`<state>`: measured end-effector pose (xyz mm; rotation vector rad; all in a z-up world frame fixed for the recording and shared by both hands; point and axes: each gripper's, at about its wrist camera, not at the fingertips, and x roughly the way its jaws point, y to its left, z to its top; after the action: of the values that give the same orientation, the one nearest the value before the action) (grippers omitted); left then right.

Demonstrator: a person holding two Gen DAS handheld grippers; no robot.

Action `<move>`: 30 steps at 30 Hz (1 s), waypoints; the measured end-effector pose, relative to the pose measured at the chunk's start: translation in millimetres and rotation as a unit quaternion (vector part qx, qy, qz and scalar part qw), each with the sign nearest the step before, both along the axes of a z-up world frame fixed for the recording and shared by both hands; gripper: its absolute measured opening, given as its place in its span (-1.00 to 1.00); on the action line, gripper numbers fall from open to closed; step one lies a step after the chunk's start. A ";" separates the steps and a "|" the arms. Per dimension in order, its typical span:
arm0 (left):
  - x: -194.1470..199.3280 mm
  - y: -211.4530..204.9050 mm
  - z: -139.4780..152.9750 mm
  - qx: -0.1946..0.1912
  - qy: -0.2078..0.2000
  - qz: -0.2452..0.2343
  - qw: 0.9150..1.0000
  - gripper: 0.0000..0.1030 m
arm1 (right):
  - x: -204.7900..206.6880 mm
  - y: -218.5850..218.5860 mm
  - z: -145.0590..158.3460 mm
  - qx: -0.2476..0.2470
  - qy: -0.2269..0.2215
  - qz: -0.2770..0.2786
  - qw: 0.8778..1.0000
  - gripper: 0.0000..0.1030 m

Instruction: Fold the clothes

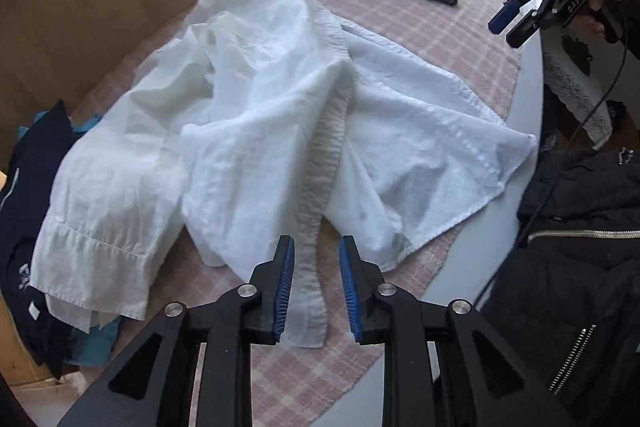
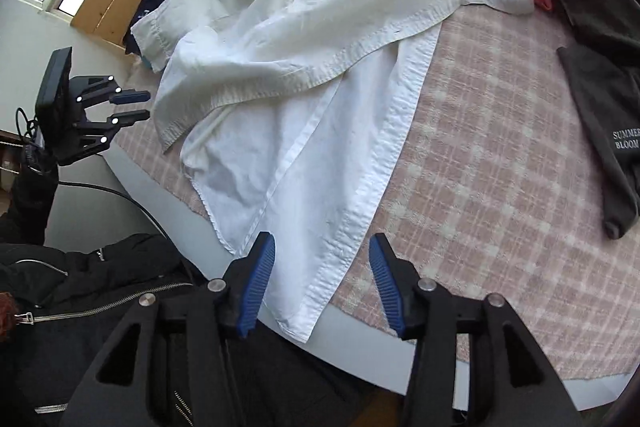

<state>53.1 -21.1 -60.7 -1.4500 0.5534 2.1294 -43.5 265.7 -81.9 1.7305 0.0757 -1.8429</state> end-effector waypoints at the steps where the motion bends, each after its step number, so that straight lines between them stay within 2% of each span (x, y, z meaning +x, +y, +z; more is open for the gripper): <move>1: -9.1 -2.0 -3.2 -0.010 0.009 0.008 1.000 -0.59 | 13.2 23.0 -11.5 0.005 0.005 0.000 1.000 -0.05; 2: -15.0 -2.7 -7.0 -0.010 0.008 0.015 1.000 -0.59 | 26.5 46.1 -23.0 0.009 0.010 -0.001 1.000 -0.05; 3: -20.2 -3.7 -9.6 -0.011 0.007 0.021 1.000 -0.58 | 14.3 43.0 -45.6 0.007 0.019 -0.018 1.000 -0.05; 5: -23.7 -6.2 -12.8 -0.031 0.012 0.027 0.999 -0.53 | -11.4 35.5 -76.3 -0.021 0.010 -0.053 0.998 -0.05; 7: -24.6 -7.7 -15.8 -0.048 0.011 0.031 0.998 -0.50 | -46.2 26.5 -99.2 -0.021 0.000 -0.083 0.996 -0.05; 9: -26.5 -6.8 -19.9 -0.051 0.002 0.039 0.998 -0.49 | -78.7 20.9 -114.6 -0.019 0.000 -0.102 0.995 -0.05; 11: -31.2 -5.8 -22.9 -0.053 -0.004 0.047 0.997 -0.49 | -104.9 23.0 -120.6 -0.041 -0.003 -0.138 0.990 -0.05; 13: -34.7 -4.0 -26.2 -0.050 -0.018 0.048 0.997 -0.51 | -123.1 20.3 -124.5 -0.045 0.001 -0.148 0.988 -0.05; 14: -36.3 -3.5 -27.7 -0.047 -0.025 0.050 0.997 -0.68 | -130.3 17.6 -126.7 -0.040 0.007 -0.149 0.988 -0.05; 15: -37.8 -3.7 -28.4 -0.045 -0.031 0.054 0.997 -1.00 | -137.5 14.9 -128.9 -0.036 0.012 -0.149 0.988 -0.05; 17: -40.8 -4.1 -30.0 -0.039 -0.043 0.061 0.996 -1.00 | -148.0 9.3 -132.3 -0.033 0.016 -0.143 0.989 -0.07; 18: -41.8 -4.6 -29.1 -0.037 -0.047 0.065 0.996 -1.00 | -149.4 7.5 -131.1 -0.039 0.018 -0.136 0.990 -0.15; 20: -42.2 -8.3 -18.6 -0.031 -0.040 0.072 0.996 -1.00 | -151.9 4.7 -126.3 -0.044 0.028 -0.119 0.992 -0.99; 24: -54.0 -26.8 13.9 -0.011 -0.016 0.114 0.993 -1.00 | -163.5 23.2 -102.8 -0.063 0.066 -0.136 0.987 -0.95; 25: -57.2 -32.0 18.9 -0.013 -0.012 0.126 0.992 -1.00 | -165.7 31.5 -97.4 -0.066 0.073 -0.147 0.984 -0.79; 26: -60.0 -36.2 23.5 -0.012 -0.010 0.136 0.991 -1.00 | -167.5 40.4 -94.9 -0.046 0.083 -0.158 0.983 -0.37; 27: -61.8 -37.5 26.8 -0.007 -0.010 0.141 0.990 -1.00 | -166.0 43.7 -97.9 -0.026 0.086 -0.149 0.985 -0.21; 30: -66.3 -24.8 32.0 0.004 -0.017 0.129 0.992 -1.00 | -161.0 53.6 -107.1 0.036 0.097 -0.123 0.987 -0.18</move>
<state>-13.2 -45.9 -28.7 -1.6234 0.3598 2.2936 -204.6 319.3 -189.1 1.6641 0.0061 -2.2107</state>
